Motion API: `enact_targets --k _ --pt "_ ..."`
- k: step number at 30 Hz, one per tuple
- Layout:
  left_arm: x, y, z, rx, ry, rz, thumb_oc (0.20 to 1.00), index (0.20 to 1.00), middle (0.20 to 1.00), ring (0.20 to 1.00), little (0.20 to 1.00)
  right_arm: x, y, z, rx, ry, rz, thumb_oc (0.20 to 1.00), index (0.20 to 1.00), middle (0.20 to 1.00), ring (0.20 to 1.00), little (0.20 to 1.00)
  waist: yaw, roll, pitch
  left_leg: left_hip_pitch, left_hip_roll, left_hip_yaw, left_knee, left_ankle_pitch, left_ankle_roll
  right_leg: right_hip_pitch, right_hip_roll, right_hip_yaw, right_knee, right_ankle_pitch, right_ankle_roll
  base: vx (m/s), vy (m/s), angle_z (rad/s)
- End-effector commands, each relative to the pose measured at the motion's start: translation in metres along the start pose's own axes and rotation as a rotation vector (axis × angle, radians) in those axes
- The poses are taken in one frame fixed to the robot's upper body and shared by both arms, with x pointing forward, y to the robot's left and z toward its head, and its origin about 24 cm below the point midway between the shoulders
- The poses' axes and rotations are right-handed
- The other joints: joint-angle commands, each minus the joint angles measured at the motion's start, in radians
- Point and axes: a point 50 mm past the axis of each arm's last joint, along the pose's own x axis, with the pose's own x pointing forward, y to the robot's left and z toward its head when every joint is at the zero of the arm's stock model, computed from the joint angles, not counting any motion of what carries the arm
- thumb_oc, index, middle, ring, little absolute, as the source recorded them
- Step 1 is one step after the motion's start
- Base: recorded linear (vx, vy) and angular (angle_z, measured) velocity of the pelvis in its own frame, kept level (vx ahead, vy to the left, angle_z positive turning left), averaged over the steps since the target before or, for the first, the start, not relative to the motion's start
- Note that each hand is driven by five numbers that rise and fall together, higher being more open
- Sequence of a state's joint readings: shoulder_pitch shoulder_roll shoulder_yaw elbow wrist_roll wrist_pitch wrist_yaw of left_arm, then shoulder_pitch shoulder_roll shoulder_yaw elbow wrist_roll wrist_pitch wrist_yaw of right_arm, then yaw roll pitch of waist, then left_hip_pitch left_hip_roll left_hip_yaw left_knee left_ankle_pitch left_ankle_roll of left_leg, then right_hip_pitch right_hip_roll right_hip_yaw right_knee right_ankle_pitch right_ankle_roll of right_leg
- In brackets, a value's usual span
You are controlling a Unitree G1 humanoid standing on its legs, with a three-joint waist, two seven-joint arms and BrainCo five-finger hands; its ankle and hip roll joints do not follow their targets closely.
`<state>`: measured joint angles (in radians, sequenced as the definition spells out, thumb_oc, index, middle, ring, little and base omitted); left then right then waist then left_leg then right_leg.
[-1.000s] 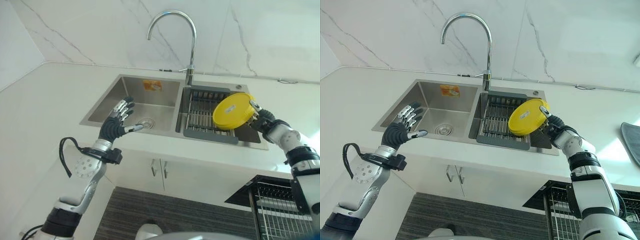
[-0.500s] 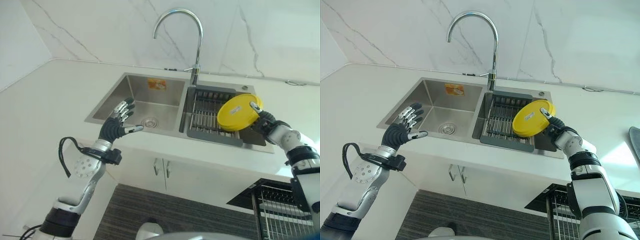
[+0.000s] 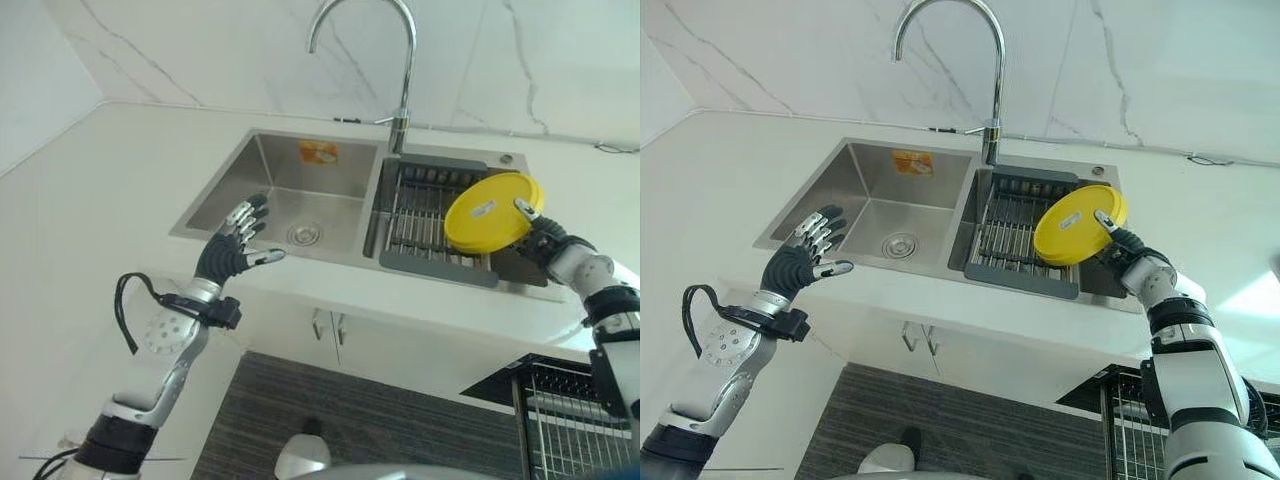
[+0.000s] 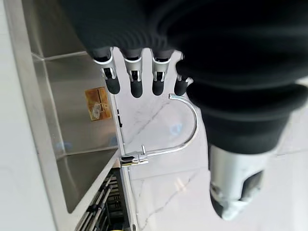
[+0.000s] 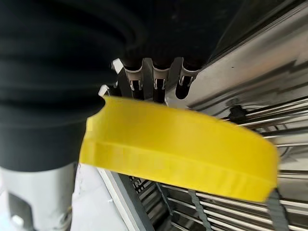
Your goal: Place the dishes in the dishwasher.
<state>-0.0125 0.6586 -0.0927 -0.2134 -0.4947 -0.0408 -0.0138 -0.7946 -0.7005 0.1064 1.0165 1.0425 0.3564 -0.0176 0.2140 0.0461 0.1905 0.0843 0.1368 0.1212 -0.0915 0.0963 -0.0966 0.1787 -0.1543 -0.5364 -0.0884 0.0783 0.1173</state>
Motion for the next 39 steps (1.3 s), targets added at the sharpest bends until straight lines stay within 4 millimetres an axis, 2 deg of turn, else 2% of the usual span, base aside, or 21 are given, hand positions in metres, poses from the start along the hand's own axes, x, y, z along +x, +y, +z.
enact_targets --k 1,7,8,9,10,11,18,21,26,31,33,39 --pt "0.013 -0.005 0.026 0.036 -0.122 -0.062 1.000 1.000 1.000 1.000 1.000 -0.010 0.024 0.065 0.002 -0.202 0.055 1.000 1.000 1.000 1.000 1.000 0.041 -0.014 -0.005 0.005 -0.003 -0.026 0.004 -0.076 -0.026 0.028 -0.044 0.056 0.001 -0.093 0.031 -0.09 0.009 0.14" --pt "0.013 -0.001 0.031 0.040 -0.150 -0.067 1.000 1.000 1.000 1.000 1.000 -0.018 0.026 0.088 0.009 -0.270 0.053 1.000 1.000 1.000 1.000 1.000 0.053 -0.010 0.009 -0.027 -0.010 -0.047 0.004 -0.067 -0.025 0.001 -0.050 0.052 0.001 -0.080 0.034 -0.07 0.011 0.10" --pt "0.013 -0.001 0.030 0.039 -0.150 -0.067 1.000 1.000 1.000 1.000 1.000 -0.019 0.026 0.090 0.001 -0.277 0.056 0.849 0.849 0.849 0.849 0.849 0.053 -0.011 0.009 -0.027 -0.010 -0.048 0.004 -0.067 -0.025 0.000 -0.050 0.052 0.001 -0.080 0.034 -0.03 0.023 0.09" --pt "0.013 -0.001 0.030 0.037 -0.150 -0.068 1.000 1.000 1.000 1.000 1.000 -0.019 0.027 0.091 -0.008 -0.282 0.058 0.595 0.595 0.595 0.595 0.595 0.054 -0.011 0.009 -0.027 -0.009 -0.048 0.004 -0.067 -0.025 0.000 -0.050 0.052 0.001 -0.079 0.033 -0.02 0.021 0.04" --pt "0.012 -0.001 0.030 0.036 -0.150 -0.068 1.000 1.000 1.000 1.000 1.000 -0.020 0.027 0.092 -0.019 -0.291 0.055 0.479 0.479 0.479 0.479 0.479 0.054 -0.012 0.008 -0.028 -0.009 -0.049 0.004 -0.067 -0.025 -0.001 -0.050 0.053 0.001 -0.079 0.033 -0.02 0.025 0.03" --pt "0.012 -0.002 0.030 0.036 -0.147 -0.070 1.000 1.000 1.000 1.000 1.000 -0.021 0.026 0.096 -0.050 -0.311 0.041 0.200 0.200 0.200 0.200 0.200 0.054 -0.013 0.007 -0.028 -0.008 -0.049 0.004 -0.066 -0.025 -0.002 -0.050 0.053 0.001 -0.078 0.033 0.00 0.000 0.00" --pt "0.008 -0.003 0.025 0.035 -0.141 -0.065 1.000 1.000 1.000 1.000 1.000 -0.027 0.028 0.108 -0.171 -0.389 -0.014 0.200 0.200 0.200 0.200 0.200 0.053 -0.022 0.005 -0.027 -0.005 -0.045 0.004 -0.063 -0.026 -0.002 -0.048 0.058 0.001 -0.074 0.032 -0.03 0.024 0.01" --pt "0.006 -0.003 0.023 0.031 -0.138 -0.060 1.000 1.000 1.000 1.000 1.000 -0.029 0.025 0.113 -0.217 -0.446 -0.120 0.200 0.200 0.200 0.200 0.200 0.049 -0.024 0.003 -0.026 -0.003 -0.038 0.004 -0.062 -0.028 -0.001 -0.047 0.061 0.001 -0.072 0.033 -0.05 0.033 0.00" --pt "0.005 -0.006 0.020 0.024 -0.131 -0.054 1.000 1.000 1.000 1.000 1.000 -0.026 0.033 0.103 -0.193 -0.440 -0.055 0.200 0.200 0.200 0.200 0.200 0.043 -0.025 0.000 -0.017 0.002 -0.026 0.004 -0.062 -0.028 0.007 -0.048 0.062 0.001 -0.072 0.032 -0.04 0.028 0.00" --pt "0.005 -0.006 0.018 0.013 -0.123 -0.058 1.000 1.000 1.000 1.000 1.000 -0.022 0.034 0.091 -0.085 -0.419 0.022 0.200 0.200 0.200 0.200 0.200 0.036 -0.028 -0.006 -0.006 0.007 -0.015 0.004 -0.063 -0.030 0.018 -0.047 0.058 0.001 -0.076 0.031 -0.01 0.005 0.00" --pt "0.003 -0.007 0.015 0.008 -0.114 -0.064 1.000 1.000 1.000 1.000 1.000 -0.023 0.042 0.089 -0.044 -0.433 0.078 0.200 0.200 0.200 0.200 0.200 0.032 -0.033 -0.014 0.003 0.011 -0.007 0.004 -0.066 -0.032 0.027 -0.045 0.057 0.001 -0.080 0.029 0.00 0.000 0.00" --pt "-0.006 -0.014 0.008 -0.020 -0.103 -0.081 1.000 1.000 1.000 1.000 1.000 -0.040 0.064 0.096 0.069 -0.565 0.263 0.200 0.200 0.200 0.200 0.200 0.013 -0.048 -0.039 0.019 0.024 0.017 0.004 -0.070 -0.035 0.042 -0.036 0.052 0.001 -0.095 0.021 0.00 -0.006 -0.02"
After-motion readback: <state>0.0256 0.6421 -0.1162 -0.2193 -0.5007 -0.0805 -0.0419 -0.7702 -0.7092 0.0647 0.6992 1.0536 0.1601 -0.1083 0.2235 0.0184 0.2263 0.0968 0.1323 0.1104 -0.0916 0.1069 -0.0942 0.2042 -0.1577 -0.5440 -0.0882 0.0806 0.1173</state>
